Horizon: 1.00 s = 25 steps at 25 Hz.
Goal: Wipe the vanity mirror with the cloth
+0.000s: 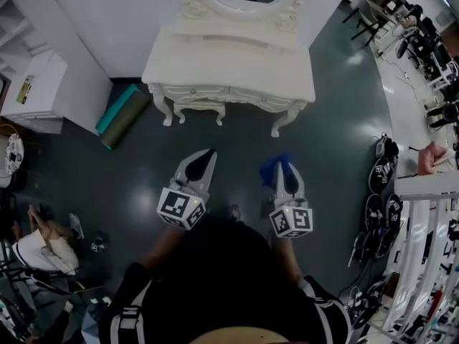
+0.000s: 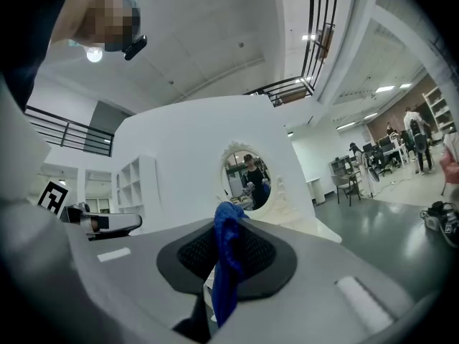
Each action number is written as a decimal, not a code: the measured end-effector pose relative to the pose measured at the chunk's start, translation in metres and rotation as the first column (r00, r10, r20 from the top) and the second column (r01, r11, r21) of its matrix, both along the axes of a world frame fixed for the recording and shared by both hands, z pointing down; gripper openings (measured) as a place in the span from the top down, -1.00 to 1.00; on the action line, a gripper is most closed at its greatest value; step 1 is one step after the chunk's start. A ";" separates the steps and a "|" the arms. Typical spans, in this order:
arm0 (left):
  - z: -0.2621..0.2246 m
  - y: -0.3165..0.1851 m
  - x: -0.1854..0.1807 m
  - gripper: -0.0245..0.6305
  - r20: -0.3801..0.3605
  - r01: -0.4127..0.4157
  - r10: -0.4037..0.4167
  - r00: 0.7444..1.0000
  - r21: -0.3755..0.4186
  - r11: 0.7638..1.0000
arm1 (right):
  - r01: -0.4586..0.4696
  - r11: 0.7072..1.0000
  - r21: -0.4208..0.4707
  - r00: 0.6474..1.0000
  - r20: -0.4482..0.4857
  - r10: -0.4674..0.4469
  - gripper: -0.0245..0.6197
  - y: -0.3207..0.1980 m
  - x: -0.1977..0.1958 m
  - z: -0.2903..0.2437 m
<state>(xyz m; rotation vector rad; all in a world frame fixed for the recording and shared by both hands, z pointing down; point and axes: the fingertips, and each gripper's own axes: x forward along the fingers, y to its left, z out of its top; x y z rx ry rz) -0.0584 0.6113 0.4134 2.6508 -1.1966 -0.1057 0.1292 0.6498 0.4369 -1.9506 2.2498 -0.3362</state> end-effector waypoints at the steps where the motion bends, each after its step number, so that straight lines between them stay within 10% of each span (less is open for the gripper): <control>1: -0.001 -0.001 -0.002 0.90 0.002 -0.001 0.001 1.000 0.002 1.000 | -0.001 1.000 0.003 1.000 -0.002 0.001 0.80 -0.001 -0.002 -0.001; 25: 0.016 -0.071 -0.039 0.90 -0.012 0.002 -0.002 1.000 0.000 1.000 | 0.056 0.998 -0.002 0.998 0.027 -0.056 0.80 -0.090 -0.054 0.012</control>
